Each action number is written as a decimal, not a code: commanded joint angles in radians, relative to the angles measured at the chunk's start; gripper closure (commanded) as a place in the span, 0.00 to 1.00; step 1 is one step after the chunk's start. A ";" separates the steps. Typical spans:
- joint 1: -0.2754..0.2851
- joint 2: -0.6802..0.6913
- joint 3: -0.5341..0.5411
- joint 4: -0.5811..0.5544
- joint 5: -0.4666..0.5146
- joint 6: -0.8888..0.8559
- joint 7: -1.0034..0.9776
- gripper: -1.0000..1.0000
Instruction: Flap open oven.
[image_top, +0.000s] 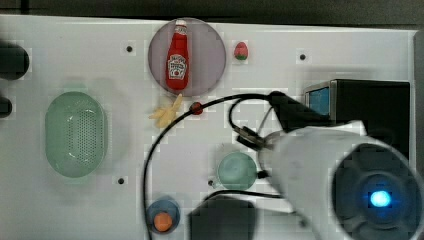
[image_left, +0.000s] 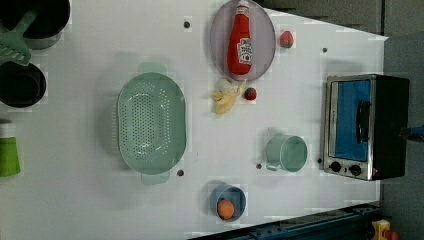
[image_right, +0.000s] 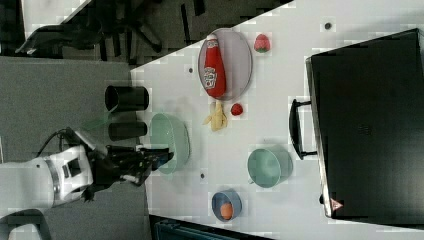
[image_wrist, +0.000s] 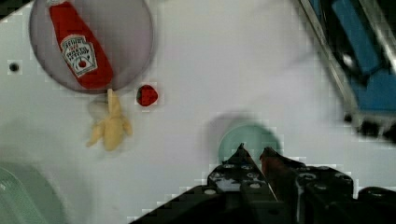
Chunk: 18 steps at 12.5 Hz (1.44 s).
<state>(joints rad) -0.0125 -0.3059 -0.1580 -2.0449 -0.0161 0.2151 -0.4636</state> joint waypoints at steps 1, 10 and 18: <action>-0.023 0.040 -0.079 -0.005 -0.032 0.038 -0.410 0.83; -0.030 0.226 -0.258 -0.051 -0.075 0.266 -0.701 0.83; -0.036 0.400 -0.302 -0.136 -0.071 0.553 -0.730 0.83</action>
<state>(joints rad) -0.0612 0.1156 -0.4551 -2.1738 -0.0836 0.7378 -1.1514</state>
